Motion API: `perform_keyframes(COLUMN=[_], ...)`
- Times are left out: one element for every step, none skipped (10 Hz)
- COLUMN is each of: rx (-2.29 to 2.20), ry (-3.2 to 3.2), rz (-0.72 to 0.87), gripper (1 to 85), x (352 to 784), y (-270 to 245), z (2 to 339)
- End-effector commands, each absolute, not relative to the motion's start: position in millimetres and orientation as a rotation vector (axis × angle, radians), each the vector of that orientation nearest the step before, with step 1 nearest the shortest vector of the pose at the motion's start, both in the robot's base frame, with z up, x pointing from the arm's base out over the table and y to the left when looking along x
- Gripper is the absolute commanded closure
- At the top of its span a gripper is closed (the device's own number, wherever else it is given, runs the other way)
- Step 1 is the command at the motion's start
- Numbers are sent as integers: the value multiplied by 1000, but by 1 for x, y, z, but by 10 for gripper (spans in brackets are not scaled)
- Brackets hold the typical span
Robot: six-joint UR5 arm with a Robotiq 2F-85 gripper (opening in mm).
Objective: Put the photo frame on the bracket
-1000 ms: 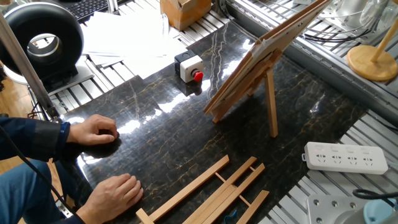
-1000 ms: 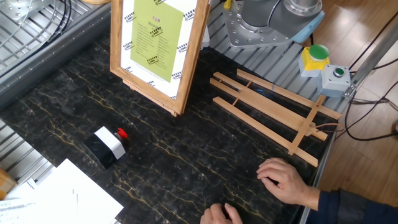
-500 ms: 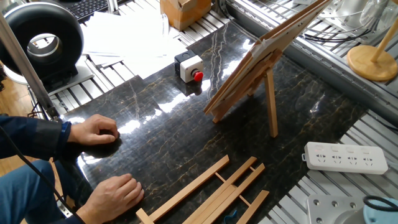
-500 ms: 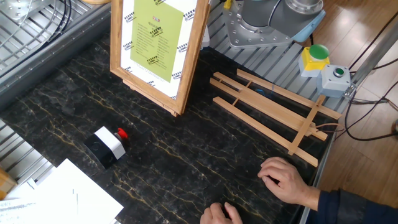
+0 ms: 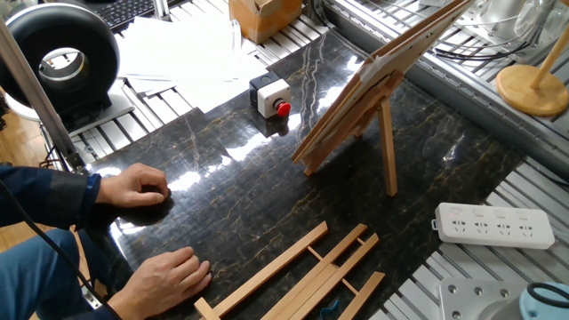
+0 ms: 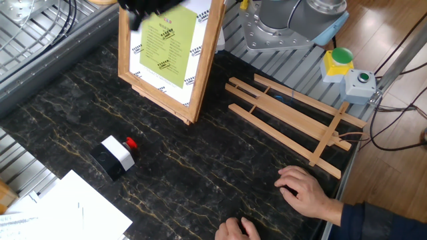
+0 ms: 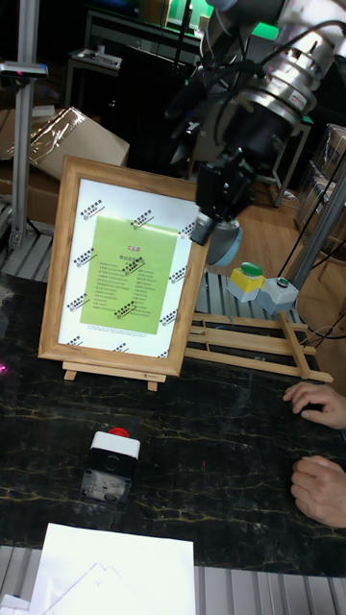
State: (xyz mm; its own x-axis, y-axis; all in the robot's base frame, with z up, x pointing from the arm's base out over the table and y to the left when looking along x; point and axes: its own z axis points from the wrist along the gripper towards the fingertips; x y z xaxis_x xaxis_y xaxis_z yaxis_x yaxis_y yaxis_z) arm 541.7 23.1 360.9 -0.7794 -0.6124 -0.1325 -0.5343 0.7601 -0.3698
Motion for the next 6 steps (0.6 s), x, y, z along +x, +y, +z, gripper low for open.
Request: perform_keyframes(rx=[-196, -74, 43, 73, 44, 47], ry=[2882, 2919, 2945, 2955, 2957, 2954], rz=[-87, -13, 69, 71, 28, 40], gripper=[847, 847, 847, 847, 847, 847], x=[518, 507, 498, 494, 495, 498], y=[84, 94, 107, 106, 98, 100], z=[345, 345, 346, 346, 346, 344])
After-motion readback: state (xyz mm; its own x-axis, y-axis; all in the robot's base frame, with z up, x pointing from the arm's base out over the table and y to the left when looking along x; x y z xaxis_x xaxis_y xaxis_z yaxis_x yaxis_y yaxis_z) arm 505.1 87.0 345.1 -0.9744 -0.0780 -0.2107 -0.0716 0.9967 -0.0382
